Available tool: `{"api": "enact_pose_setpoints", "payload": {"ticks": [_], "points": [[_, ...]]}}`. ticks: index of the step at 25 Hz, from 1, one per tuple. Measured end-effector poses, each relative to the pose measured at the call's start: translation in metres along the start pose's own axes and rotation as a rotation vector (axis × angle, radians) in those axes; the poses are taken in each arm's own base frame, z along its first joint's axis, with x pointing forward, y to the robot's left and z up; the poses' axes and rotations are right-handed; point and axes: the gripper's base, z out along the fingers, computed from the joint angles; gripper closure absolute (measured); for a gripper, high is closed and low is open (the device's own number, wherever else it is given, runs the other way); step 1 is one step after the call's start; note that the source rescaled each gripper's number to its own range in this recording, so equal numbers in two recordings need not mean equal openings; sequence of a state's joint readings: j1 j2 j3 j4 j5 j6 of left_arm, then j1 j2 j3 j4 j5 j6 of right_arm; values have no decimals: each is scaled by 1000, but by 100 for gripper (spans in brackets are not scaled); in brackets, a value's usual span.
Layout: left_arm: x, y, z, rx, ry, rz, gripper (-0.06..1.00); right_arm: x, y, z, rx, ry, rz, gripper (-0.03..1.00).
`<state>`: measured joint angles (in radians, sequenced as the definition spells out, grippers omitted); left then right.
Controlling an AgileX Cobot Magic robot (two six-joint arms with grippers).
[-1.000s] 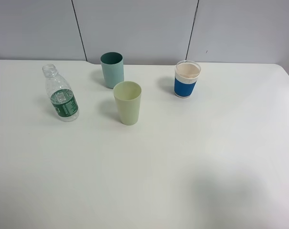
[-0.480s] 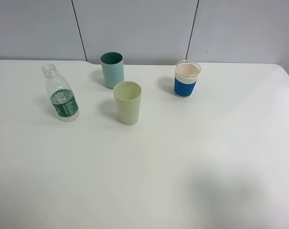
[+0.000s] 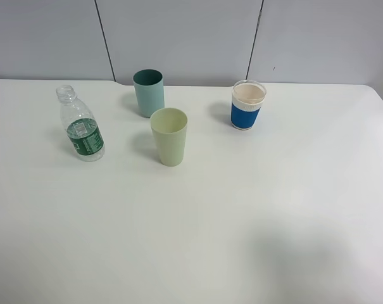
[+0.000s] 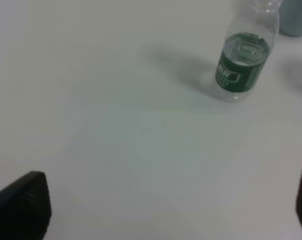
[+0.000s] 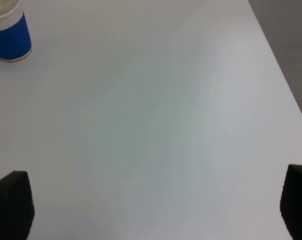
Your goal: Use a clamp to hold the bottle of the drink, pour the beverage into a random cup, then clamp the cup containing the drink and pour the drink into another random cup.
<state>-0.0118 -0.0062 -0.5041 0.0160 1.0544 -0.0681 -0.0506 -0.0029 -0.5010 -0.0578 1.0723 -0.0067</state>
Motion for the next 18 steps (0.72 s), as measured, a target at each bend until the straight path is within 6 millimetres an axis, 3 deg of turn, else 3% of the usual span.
{"api": "enact_pose_setpoints", "payload": {"ticks": [18], "points": [[0,0,0,0,0,0,-6,0,0,0,24,1,19,-3]]}}
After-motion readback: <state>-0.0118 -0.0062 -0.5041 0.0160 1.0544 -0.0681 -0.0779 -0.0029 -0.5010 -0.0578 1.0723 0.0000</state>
